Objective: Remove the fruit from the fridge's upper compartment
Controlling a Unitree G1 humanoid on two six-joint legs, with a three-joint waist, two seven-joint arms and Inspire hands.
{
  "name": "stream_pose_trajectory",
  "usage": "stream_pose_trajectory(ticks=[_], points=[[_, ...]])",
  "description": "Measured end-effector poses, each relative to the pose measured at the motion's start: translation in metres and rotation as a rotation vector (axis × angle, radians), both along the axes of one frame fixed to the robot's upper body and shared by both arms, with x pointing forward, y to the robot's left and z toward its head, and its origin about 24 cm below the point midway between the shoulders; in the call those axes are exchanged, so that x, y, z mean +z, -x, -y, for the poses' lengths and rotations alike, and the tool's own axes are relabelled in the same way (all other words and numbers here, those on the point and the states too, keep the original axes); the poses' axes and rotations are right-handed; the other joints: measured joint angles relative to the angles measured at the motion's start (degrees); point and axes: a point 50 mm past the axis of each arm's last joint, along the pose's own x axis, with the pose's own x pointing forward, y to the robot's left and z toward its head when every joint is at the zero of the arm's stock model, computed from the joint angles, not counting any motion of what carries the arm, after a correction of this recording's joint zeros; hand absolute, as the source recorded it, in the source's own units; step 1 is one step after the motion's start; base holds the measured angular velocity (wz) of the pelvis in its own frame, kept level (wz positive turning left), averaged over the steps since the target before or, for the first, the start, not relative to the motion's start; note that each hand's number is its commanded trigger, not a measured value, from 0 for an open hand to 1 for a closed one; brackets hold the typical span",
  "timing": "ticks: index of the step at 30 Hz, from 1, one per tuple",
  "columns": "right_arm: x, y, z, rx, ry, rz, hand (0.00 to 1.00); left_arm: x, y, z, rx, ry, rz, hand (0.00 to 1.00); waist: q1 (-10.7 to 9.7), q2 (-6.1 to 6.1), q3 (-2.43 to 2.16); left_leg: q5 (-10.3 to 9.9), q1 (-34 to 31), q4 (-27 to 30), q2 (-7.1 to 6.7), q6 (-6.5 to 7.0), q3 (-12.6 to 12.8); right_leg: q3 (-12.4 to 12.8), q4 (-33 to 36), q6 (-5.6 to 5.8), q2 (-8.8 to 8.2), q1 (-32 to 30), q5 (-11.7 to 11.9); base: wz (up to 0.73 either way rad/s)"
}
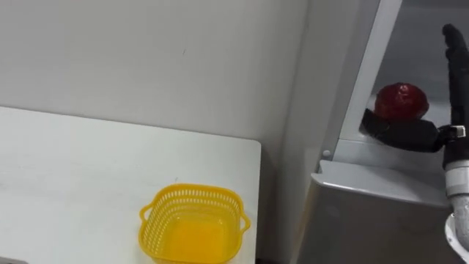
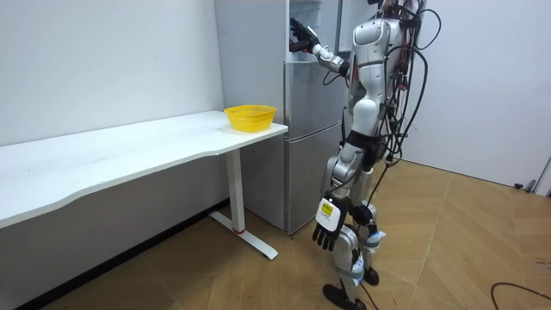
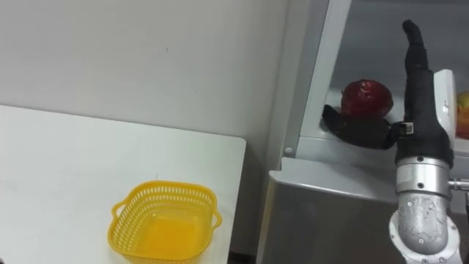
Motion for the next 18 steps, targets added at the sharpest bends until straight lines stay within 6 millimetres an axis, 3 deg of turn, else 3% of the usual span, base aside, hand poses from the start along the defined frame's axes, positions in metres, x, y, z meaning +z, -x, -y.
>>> stream_pose_trajectory(ticks=[6,7,8,9,10,18], points=[[-0.007,-0.004,0.006,0.018,-0.038,-0.072,0.00,0.002,-0.006,-0.005,-0.003,-0.019,0.014,0.00,0.2,-1.00,-0.03,0.2,0.0,0.0,-0.03,-0.05,-0.1,-0.1,0.1,-0.02,-0.12,0.0,0.0,0.00],[-0.008,-0.005,0.007,0.030,-0.048,-0.085,0.43,0.002,-0.006,-0.005,-0.005,-0.020,0.013,0.00,0.2,-0.99,0.03,0.2,0.0,0.0,-0.03,-0.02,-0.1,-0.1,0.1,-0.01,-0.17,0.0,0.0,0.00],[-0.009,-0.005,0.008,0.033,-0.052,-0.091,0.69,0.002,-0.006,-0.005,-0.004,-0.020,0.012,0.00,0.2,-1.00,0.04,0.2,0.0,0.0,-0.03,-0.01,-0.1,-0.1,0.2,-0.01,-0.19,0.0,0.0,0.00],[-0.010,-0.006,0.008,0.037,-0.058,-0.101,0.89,0.002,-0.006,-0.005,-0.003,-0.023,0.006,0.00,0.2,-1.01,0.04,0.2,0.0,0.0,-0.03,0.01,0.0,-0.1,0.2,-0.01,-0.34,0.1,0.0,0.00],[-0.011,-0.008,0.009,0.040,-0.064,-0.116,1.00,0.002,-0.005,-0.005,0.000,-0.026,-0.001,0.00,0.1,-0.89,0.11,0.2,0.0,0.0,-0.02,0.02,0.2,-0.1,0.2,-0.01,-0.56,0.2,0.0,0.00],[-0.011,-0.015,0.010,0.072,-0.048,-0.184,1.00,0.004,-0.009,-0.008,0.009,-0.047,-0.002,0.00,-0.2,-0.72,0.20,0.3,0.0,-0.1,-0.08,0.11,0.2,-0.1,0.5,-0.01,-0.52,0.2,0.0,0.00]])
